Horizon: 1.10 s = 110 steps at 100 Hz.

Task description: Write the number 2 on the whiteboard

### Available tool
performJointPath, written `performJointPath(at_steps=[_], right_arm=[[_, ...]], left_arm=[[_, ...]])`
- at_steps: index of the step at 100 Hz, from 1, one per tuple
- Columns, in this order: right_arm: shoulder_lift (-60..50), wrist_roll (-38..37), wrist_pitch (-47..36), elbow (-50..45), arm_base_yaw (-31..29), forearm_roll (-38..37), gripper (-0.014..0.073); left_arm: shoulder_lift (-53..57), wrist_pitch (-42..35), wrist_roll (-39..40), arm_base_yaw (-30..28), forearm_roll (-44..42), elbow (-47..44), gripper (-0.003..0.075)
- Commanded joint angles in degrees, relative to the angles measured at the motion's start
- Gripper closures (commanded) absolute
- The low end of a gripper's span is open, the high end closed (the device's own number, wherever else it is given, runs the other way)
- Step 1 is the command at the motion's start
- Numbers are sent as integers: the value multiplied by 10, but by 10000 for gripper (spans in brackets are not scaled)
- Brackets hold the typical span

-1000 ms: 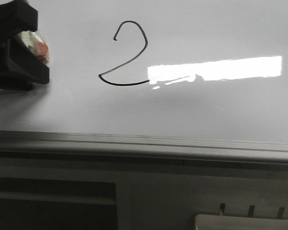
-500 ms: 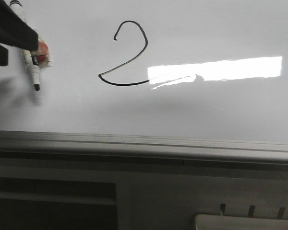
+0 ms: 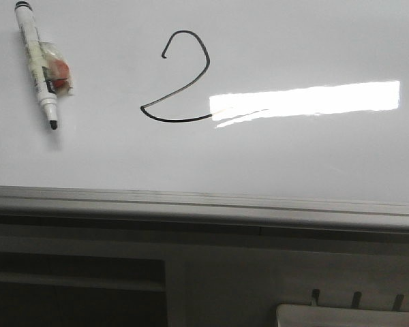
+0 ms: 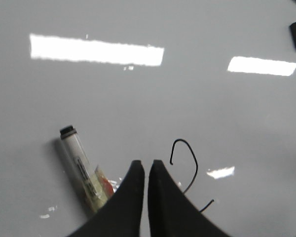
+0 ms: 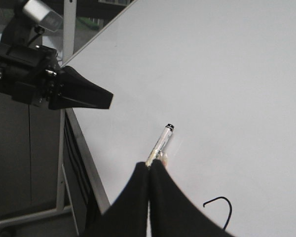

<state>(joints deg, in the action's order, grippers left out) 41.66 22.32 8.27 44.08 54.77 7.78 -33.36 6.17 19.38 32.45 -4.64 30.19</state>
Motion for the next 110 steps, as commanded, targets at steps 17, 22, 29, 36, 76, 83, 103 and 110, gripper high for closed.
performJointPath(at_steps=[17,22,29,36,76,83,103,110], right_arm=[[-188,1,-104,-172,-1,-28,654],[-221,1,-103,-206,-1,-19,654],[-260,1,-104,-246,-1,-18,654],[-289,1,-109,-273,-1,-18,654],[-316,1,-100,-292,-1,-18,654],[-316,1,-100,-292,-1,-18,654],[-316,1,-100,-292,-1,-18,654],[-316,1,-100,-292,-1,-18,654]], left_arm=[[134,-79,2,-1,-91,-76,741],[153,-79,2,-1,-100,-97,741],[173,-79,2,-1,-114,-121,741],[185,-79,2,-1,-133,-135,741],[189,-83,2,-1,-127,-138,741],[189,-83,2,-1,-127,-138,741],[189,-82,2,-1,-126,-138,741],[189,-79,7,-7,-104,-138,741]])
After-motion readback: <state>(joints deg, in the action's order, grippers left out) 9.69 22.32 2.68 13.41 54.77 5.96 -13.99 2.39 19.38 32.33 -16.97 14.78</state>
